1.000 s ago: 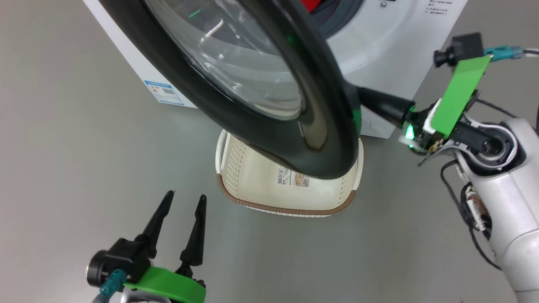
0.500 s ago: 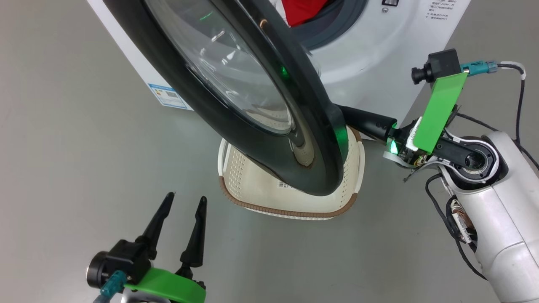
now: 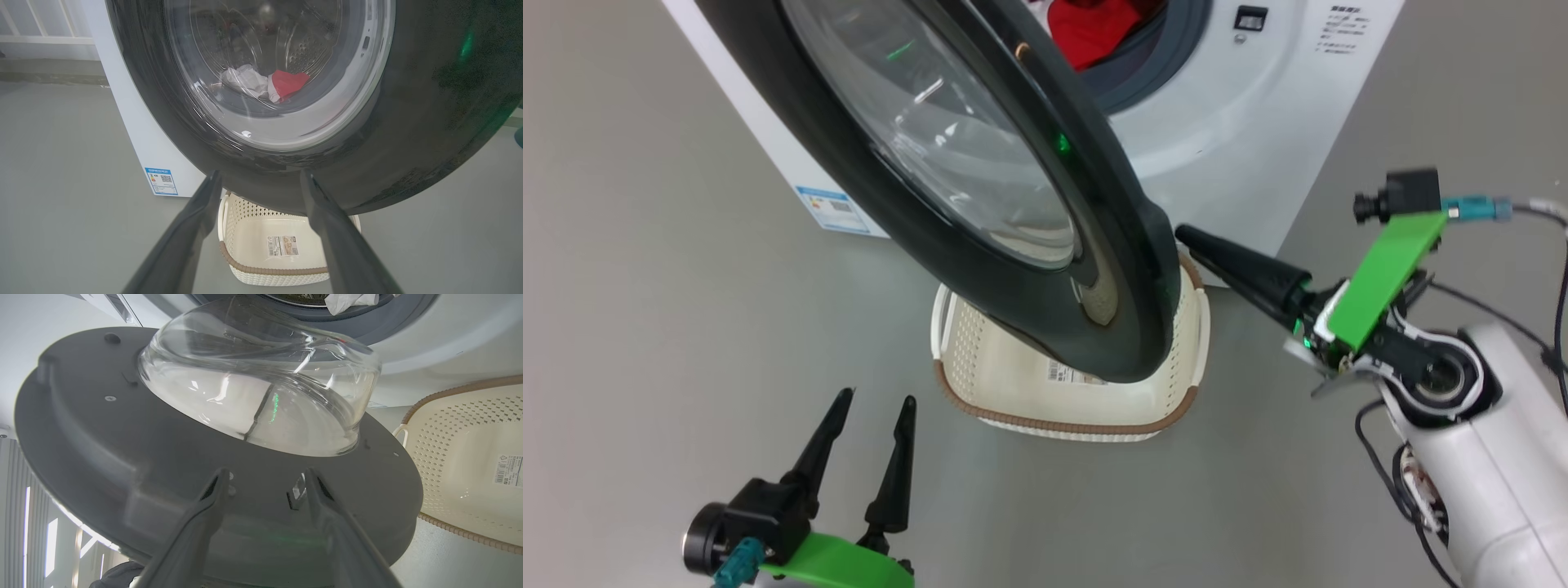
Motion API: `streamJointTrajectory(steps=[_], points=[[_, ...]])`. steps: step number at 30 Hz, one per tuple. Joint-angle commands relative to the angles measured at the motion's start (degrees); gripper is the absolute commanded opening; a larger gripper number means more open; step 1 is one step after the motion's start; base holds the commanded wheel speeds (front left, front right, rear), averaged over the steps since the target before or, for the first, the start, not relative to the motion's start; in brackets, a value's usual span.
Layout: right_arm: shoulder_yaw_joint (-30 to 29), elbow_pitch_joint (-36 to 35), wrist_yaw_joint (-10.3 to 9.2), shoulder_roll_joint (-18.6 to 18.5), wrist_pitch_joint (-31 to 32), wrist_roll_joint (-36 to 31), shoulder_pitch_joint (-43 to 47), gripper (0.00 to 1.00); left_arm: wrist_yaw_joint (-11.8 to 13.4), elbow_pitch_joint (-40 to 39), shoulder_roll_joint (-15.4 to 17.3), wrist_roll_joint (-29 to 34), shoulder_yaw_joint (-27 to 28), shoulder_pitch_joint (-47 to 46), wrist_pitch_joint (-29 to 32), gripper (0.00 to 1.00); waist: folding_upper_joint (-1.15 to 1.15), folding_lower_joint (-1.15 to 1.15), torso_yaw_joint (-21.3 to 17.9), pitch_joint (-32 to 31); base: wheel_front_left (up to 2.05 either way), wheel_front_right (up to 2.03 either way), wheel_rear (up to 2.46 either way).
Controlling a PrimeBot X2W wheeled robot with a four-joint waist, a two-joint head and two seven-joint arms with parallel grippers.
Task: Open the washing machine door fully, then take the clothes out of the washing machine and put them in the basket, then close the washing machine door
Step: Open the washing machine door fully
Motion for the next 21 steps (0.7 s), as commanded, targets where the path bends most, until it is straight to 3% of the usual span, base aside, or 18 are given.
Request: streamJointTrajectory(steps=[1,21], points=[[-0.07,-1.74,0.44,0.19,-0.91,-0.37,1.63,1.00,-0.19,-1.10,0.97,0.55,2.26,0.42,-0.47,1.00,0.00,0.00,-0.91,-0.95,0.00,0.00,0.00],[-4.34,-4.16,0.44,1.16,-11.44,0.99,20.54,1.00,-0.81,-0.99,0.97,1.82,4.29,3.90,-0.47,1.00,0.00,0.00,-5.32,-5.02,0.00,0.00,0.00]])
